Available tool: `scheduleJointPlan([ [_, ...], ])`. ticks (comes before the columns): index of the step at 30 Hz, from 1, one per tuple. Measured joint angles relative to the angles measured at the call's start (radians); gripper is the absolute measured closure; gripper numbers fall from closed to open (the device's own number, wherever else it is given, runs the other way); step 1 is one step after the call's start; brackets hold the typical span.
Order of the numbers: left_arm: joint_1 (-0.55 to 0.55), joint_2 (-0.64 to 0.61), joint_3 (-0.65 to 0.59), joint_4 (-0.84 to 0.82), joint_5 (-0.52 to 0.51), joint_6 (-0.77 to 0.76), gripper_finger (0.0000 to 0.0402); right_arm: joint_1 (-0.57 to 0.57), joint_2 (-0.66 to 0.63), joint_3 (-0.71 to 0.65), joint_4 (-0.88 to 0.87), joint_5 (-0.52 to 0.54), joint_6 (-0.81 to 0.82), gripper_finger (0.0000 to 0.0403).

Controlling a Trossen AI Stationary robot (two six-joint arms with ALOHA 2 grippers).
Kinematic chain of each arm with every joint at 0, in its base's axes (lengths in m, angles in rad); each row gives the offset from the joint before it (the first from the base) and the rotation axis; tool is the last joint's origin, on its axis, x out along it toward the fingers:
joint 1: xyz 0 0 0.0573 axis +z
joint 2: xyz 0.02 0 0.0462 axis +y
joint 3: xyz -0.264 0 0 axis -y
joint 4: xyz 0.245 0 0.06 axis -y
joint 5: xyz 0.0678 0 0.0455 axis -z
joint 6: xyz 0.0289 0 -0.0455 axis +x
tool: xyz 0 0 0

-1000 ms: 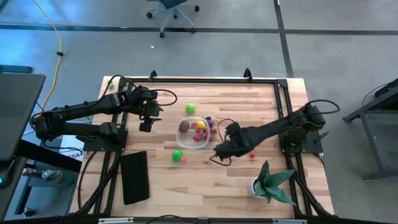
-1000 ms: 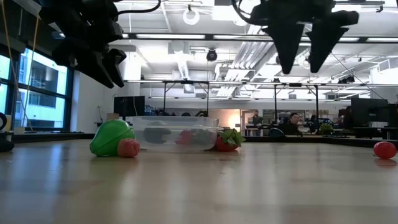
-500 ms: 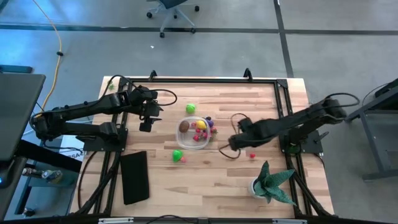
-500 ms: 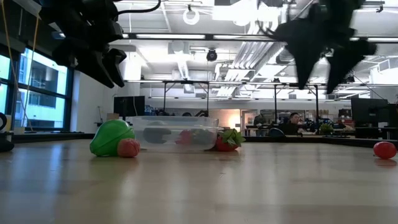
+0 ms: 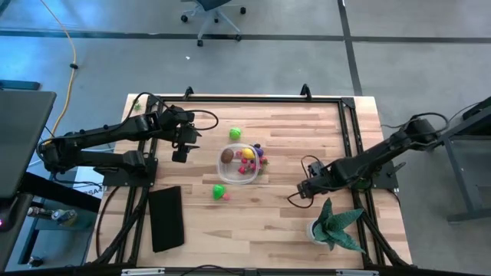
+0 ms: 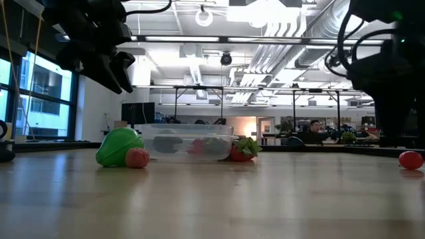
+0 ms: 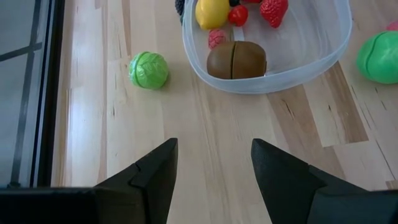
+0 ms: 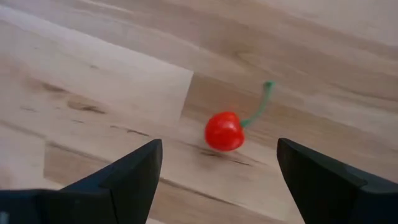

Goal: Pick and placing Produce into tupperware
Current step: Put the right cherry into the transparent bin

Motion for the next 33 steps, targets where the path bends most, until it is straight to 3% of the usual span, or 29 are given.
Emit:
scheduleJointPlan([
  [18,0.0,0.0,0.0,0.0,0.0,0.0,0.0208,0.005,0.121,-0.028,0.088,0.001,0.0,0.0099],
  [33,0.0,0.0,0.0,0.0,0.0,0.0,0.0208,0.005,0.147,-0.027,0.107,0.008,-0.001,0.0209],
])
